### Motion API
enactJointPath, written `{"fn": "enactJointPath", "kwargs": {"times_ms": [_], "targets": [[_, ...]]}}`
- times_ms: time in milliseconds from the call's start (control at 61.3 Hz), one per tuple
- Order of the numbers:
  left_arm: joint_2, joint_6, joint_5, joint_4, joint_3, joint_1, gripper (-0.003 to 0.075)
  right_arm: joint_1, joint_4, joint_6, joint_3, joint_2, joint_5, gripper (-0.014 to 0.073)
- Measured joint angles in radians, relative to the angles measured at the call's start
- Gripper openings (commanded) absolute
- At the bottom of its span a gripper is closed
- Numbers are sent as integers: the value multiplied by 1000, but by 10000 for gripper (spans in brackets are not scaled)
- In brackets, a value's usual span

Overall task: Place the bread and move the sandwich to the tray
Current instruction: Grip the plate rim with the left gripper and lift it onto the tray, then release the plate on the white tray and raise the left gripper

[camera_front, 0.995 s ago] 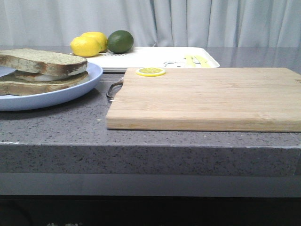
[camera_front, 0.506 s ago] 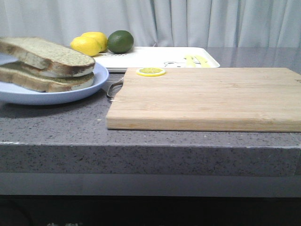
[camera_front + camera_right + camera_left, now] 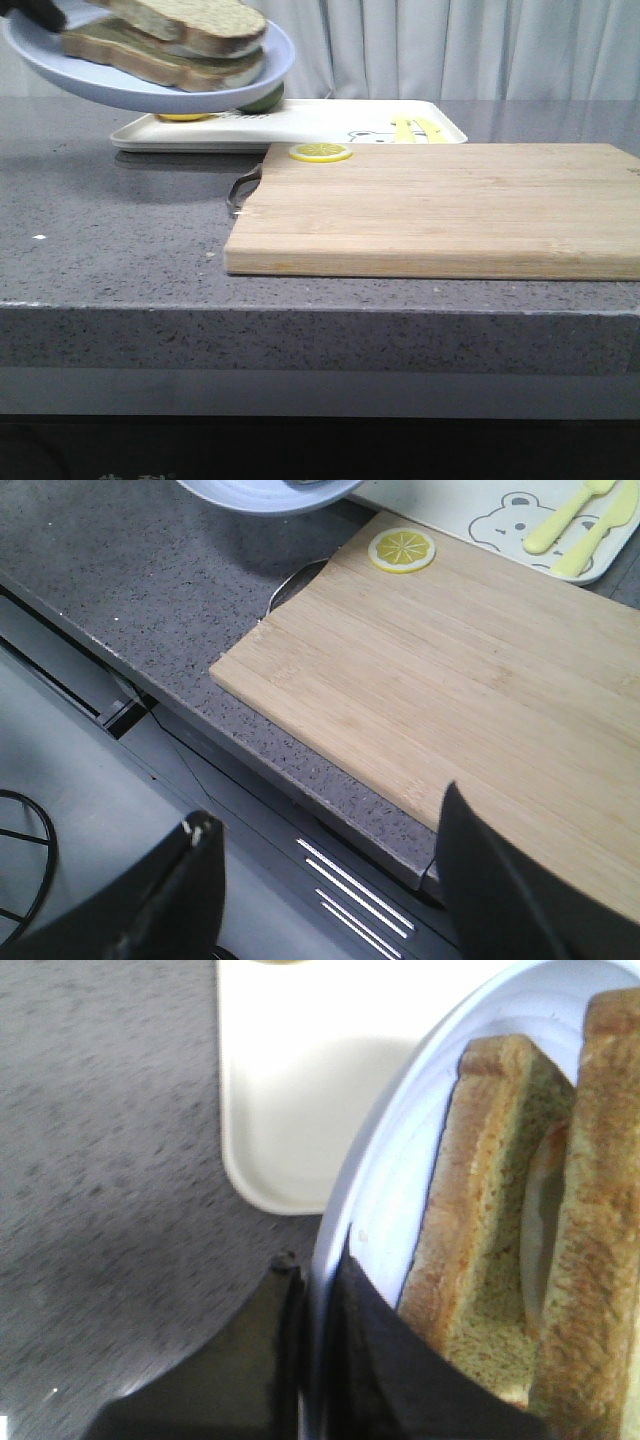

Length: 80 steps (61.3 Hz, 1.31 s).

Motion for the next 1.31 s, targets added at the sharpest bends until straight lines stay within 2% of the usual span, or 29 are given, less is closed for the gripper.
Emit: {"fn": "enactJointPath", "kwargs": {"times_ms": [408,718,849,1028,1093,1305], "targets": [[306,-242,0,-90,-290,-34,-20,0,0,0,0,0,0,475],[401,-358,-8,-96,-346,-34,-11,0,0,0,0,0,0,475],[400,-362,-8,-102,-349,-34,83,0,0,0,0,0,0,475],[400,-370,-8,-139,-355,-34,302,0,0,0,0,0,0,475],[400,-372,-8,-143,-355,-34,325,0,0,0,0,0,0,475],[398,-331,10,-150,-358,-34,317,0,0,0,0,0,0,475]]}}
